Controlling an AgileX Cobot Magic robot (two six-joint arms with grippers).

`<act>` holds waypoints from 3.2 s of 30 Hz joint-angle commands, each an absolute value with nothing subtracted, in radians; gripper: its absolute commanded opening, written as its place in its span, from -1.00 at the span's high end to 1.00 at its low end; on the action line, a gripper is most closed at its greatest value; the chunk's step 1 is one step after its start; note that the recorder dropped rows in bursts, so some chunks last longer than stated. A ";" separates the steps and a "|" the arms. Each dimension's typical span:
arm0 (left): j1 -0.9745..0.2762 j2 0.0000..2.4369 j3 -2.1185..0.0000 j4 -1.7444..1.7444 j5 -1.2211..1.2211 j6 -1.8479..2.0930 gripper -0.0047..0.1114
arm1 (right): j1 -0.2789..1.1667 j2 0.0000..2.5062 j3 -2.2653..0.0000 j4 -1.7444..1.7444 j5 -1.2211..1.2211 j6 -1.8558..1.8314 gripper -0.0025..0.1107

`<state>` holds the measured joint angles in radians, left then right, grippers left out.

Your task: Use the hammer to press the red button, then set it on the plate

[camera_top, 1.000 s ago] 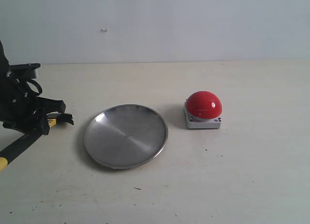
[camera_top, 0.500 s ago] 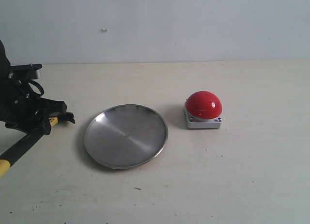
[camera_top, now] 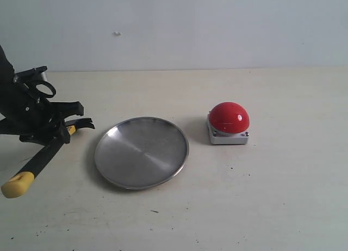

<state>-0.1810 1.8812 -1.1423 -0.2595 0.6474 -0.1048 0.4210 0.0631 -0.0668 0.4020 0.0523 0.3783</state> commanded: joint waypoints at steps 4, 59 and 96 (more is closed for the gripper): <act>-0.181 1.874 -1.143 -0.278 0.627 -0.105 0.92 | 0.511 0.382 -0.314 0.409 0.259 0.000 0.96; -0.181 1.931 -1.143 -0.366 0.594 0.009 0.92 | 0.652 1.883 -0.934 1.744 0.880 -1.229 0.23; -0.149 1.966 -1.223 -0.657 0.890 0.051 0.92 | 0.676 2.091 -1.206 1.672 0.810 -0.551 -0.19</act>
<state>-0.1504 1.9621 -1.2118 -0.6254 0.8875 0.0410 0.6715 2.0681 -1.1984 1.6335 0.8091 -0.5593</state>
